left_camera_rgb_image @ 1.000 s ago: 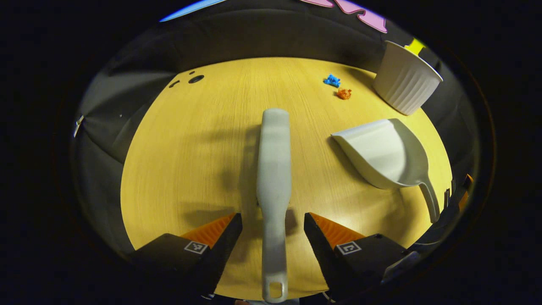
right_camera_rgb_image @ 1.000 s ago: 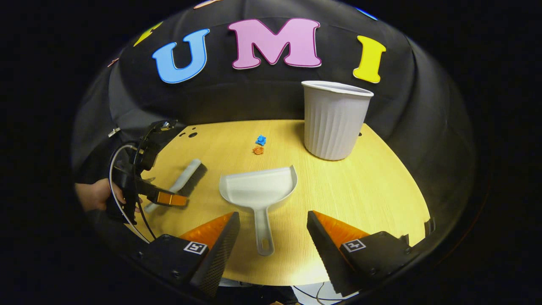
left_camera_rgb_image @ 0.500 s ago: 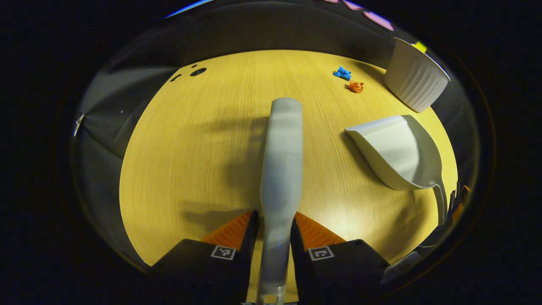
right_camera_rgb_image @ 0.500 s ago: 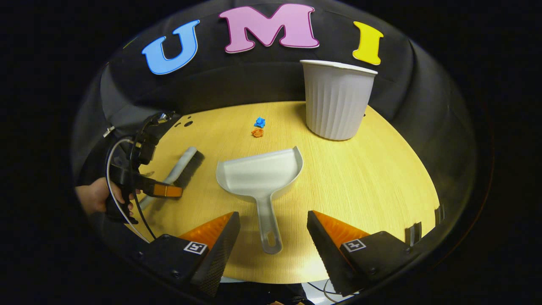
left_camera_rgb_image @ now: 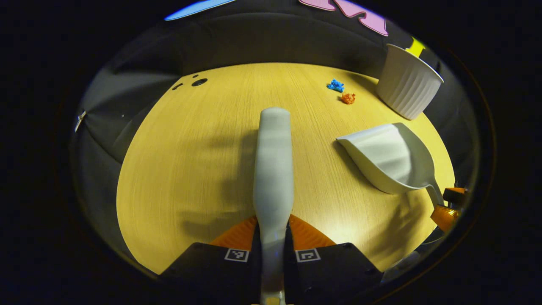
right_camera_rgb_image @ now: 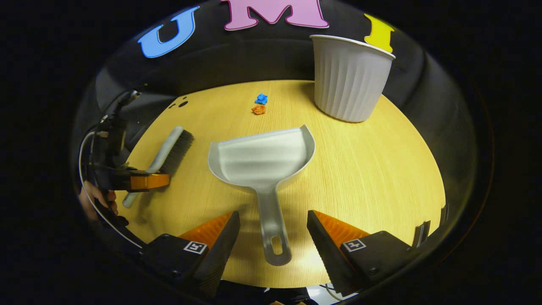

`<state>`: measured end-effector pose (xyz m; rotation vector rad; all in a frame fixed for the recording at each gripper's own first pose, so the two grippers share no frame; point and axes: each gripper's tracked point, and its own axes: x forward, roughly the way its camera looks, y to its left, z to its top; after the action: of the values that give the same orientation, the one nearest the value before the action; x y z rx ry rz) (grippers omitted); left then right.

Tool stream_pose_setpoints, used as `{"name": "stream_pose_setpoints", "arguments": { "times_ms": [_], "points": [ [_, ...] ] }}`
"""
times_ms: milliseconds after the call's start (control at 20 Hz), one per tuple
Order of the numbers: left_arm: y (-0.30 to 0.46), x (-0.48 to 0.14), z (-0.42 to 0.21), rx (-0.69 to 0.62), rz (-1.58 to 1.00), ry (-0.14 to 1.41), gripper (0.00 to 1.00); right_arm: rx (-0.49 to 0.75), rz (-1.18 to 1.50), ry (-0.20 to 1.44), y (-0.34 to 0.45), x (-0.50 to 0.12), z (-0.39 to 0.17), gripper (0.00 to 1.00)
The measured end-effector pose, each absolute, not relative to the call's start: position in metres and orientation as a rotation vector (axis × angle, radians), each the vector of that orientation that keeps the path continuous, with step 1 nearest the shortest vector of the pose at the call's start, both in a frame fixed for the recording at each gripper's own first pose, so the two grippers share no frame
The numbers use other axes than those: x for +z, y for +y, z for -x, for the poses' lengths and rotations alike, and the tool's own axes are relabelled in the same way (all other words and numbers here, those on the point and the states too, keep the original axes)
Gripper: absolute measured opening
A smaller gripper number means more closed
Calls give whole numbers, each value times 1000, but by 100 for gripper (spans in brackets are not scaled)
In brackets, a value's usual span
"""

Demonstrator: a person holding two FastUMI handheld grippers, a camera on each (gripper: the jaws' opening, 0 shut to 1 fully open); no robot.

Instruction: Pick up the small broom and dustpan from the desktop, sweep the trash into the dustpan with the broom, and then empty the trash into the garbage bin.

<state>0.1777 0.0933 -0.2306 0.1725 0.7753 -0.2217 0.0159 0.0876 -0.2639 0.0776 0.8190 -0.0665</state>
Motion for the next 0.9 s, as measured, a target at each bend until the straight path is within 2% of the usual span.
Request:
{"name": "stream_pose_setpoints", "arguments": {
  "times_ms": [600, 800, 900],
  "points": [
    [106, -177, -112, -204, -55, 669, 25, -141, -93, 1016, 74, -317, -42, 99],
    [110, -172, -111, -183, -44, 665, 24, -113, -38, 1001, 84, -316, -62, 99],
    [113, -174, -114, -167, -41, 674, 25, -105, -35, 1004, 90, -316, -67, 82]
  ]
}}
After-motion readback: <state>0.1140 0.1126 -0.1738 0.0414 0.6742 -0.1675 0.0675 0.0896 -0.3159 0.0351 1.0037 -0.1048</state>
